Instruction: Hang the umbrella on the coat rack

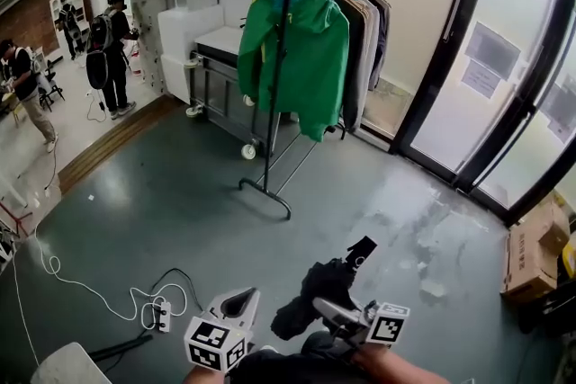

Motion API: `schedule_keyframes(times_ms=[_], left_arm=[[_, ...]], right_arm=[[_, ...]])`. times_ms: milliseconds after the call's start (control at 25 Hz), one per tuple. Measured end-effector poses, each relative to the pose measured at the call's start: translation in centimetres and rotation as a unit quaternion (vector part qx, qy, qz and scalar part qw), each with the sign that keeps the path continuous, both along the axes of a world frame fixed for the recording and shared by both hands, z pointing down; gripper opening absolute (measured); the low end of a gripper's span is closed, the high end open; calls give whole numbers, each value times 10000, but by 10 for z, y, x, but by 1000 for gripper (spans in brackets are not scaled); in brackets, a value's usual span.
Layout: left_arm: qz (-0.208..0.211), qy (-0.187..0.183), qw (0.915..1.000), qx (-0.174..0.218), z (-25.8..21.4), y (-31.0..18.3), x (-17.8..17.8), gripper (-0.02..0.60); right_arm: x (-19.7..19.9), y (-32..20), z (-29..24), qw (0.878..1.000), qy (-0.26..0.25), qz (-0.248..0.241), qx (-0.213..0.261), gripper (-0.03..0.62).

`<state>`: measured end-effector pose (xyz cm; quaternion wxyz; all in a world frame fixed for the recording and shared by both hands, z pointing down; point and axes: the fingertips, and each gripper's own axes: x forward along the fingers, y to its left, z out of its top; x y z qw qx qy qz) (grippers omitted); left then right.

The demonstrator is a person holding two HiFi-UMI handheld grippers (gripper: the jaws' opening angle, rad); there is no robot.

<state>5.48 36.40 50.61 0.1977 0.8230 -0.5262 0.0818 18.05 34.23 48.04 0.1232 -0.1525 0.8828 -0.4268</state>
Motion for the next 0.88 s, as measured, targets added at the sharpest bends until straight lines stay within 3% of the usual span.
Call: schedule_keyframes(times_ms=[440, 680, 880], left_arm=[[-185, 117, 9997, -47, 10, -32, -33, 15], [-355, -8, 9994, 19, -2, -78, -53, 15], [-493, 37, 9987, 112, -17, -140, -63, 15]], right_arm=[[-31, -42, 12, 9998, 85, -125, -102, 224], [-53, -101, -3, 9993, -282, -225, -127, 224], [-58, -159, -18, 9992, -259, -303, 27, 224]])
